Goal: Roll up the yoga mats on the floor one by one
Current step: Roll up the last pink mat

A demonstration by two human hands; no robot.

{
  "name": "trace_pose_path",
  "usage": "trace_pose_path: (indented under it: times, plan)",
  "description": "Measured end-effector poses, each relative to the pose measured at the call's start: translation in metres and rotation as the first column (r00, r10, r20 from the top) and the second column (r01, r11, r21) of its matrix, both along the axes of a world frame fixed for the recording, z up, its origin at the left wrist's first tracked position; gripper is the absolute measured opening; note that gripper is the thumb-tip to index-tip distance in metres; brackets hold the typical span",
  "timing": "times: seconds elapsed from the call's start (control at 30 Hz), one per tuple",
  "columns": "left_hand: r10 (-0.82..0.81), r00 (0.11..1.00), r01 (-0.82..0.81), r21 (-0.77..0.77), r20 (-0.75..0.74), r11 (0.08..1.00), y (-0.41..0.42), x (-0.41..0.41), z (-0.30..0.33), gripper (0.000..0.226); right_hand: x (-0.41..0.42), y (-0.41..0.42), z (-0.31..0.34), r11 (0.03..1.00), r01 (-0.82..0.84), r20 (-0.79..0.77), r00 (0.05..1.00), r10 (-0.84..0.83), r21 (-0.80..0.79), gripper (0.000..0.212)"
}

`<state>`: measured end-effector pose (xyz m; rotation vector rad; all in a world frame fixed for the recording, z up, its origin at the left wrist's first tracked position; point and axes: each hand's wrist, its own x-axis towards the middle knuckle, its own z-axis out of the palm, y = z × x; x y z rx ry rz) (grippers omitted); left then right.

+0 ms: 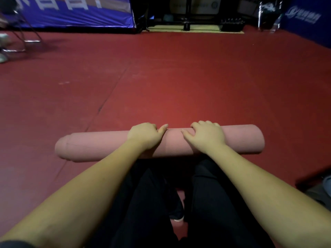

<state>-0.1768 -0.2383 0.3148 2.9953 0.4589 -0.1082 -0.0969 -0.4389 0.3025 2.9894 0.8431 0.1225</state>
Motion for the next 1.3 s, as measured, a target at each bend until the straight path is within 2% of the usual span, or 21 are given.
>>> trace_pose_path:
  times: [0.07,0.27,0.37,0.5,0.6,0.67,0.73,0.8,0.87,0.97,1.03,1.1,1.2,1.3]
  plan:
    - [0.016,0.999,-0.017,-0.02,-0.029,1.0,0.0,0.001,0.006,0.066,0.004,0.002,0.005,1.0,-0.014,-0.014,1.0,0.014,0.013,0.063]
    - [0.051,0.995,-0.056,-0.043,-0.09,0.998,0.0,0.002,0.02,0.079,0.005,0.0,0.022,0.998,-0.044,-0.061,0.997,0.047,0.041,0.062]
    - [0.046,0.982,-0.064,-0.096,-0.183,0.993,-0.003,0.0,0.037,0.082,0.004,-0.003,0.039,1.0,-0.027,-0.162,0.986,0.028,0.009,0.067]
    - [-0.042,0.937,-0.034,-0.211,-0.347,0.977,-0.009,-0.001,0.052,0.076,0.006,-0.002,0.052,0.996,-0.047,-0.338,0.941,0.019,-0.076,0.076]
    - [-0.031,0.92,-0.073,-0.248,-0.391,0.966,-0.006,-0.004,0.042,0.074,0.006,0.004,0.051,0.988,-0.068,-0.446,0.895,0.0,-0.136,0.077]
    - [0.014,0.947,-0.081,-0.195,-0.32,0.977,0.0,-0.004,0.03,0.073,0.008,0.009,0.053,0.988,-0.063,-0.508,0.861,-0.018,-0.143,0.073]
    - [0.07,0.992,-0.083,-0.121,-0.109,0.989,0.003,-0.006,0.021,0.064,0.013,0.015,0.056,0.988,-0.053,-0.577,0.816,-0.042,-0.146,0.07]
    - [0.07,0.99,-0.068,-0.022,0.119,0.997,0.001,-0.014,0.017,0.054,0.02,0.022,0.056,0.988,-0.05,-0.627,0.777,-0.053,-0.146,0.068]
    - [0.04,0.976,-0.052,0.051,0.216,0.997,-0.007,-0.024,0.011,0.049,0.028,0.027,0.054,0.988,-0.054,-0.659,0.751,-0.053,-0.141,0.063]
    - [0.02,0.98,-0.042,0.105,0.2,0.994,-0.015,-0.039,-0.002,0.057,0.039,0.032,0.05,0.989,-0.051,-0.698,0.713,-0.064,-0.142,0.05]
    - [0.009,0.984,-0.036,0.147,0.179,0.988,-0.016,-0.043,-0.007,0.071,0.044,0.036,0.048,0.989,-0.059,-0.718,0.694,-0.059,-0.138,0.048]
    - [0.007,0.987,-0.033,0.156,0.163,0.987,-0.013,-0.041,-0.009,0.075,0.048,0.04,0.045,0.987,-0.066,-0.719,0.693,-0.059,-0.144,0.048]
    - [0.015,0.992,-0.031,0.119,0.127,0.992,-0.005,-0.031,-0.008,0.068,0.051,0.042,0.038,0.991,-0.049,-0.637,0.77,-0.044,-0.127,0.067]
    - [0.007,0.995,-0.015,0.076,0.098,0.997,0.0,-0.02,-0.006,0.067,0.055,0.039,0.031,0.998,-0.059,-0.458,0.887,0.051,-0.005,0.058]
